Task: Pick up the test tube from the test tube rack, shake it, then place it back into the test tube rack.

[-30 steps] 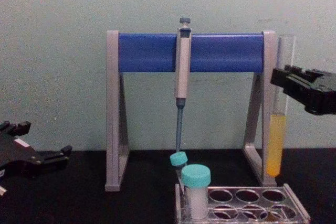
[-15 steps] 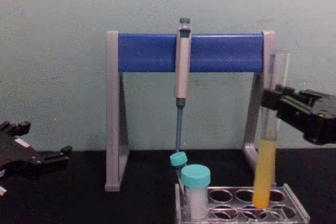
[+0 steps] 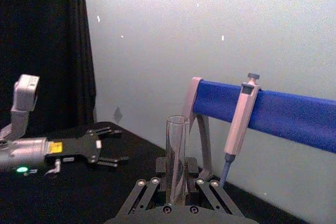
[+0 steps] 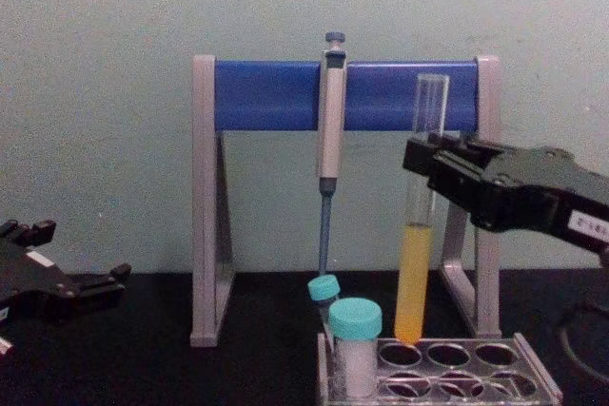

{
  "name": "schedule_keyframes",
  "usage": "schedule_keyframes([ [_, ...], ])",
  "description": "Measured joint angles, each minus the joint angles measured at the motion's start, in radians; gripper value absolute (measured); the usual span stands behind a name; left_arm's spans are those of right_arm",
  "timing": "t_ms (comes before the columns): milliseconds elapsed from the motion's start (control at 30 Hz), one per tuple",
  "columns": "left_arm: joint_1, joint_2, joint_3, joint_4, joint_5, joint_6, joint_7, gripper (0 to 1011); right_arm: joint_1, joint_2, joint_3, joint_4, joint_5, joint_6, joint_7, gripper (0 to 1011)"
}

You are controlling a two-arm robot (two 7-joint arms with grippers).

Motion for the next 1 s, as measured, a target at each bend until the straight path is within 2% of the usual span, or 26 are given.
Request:
schedule_keyframes([
  [100,0.000,0.000,0.000,0.000,0.000,0.000,0.000,1001,0.033,-0.009,-0.003,0.029,-0.006,-0.001,-0.004,227],
  [300,0.000,0.000,0.000,0.000,0.000,0.000,0.000,1001,0.060,-0.013,0.004,0.053,-0.013,-0.003,-0.017,227],
  [600,0.000,0.000,0.000,0.000,0.000,0.000,0.000,1001,0.058,-0.008,0.025,0.052,-0.017,-0.003,-0.038,227],
  [1000,0.000,0.000,0.000,0.000,0.000,0.000,0.000,1001,0.051,-0.012,0.031,0.045,-0.019,-0.003,-0.042,227],
])
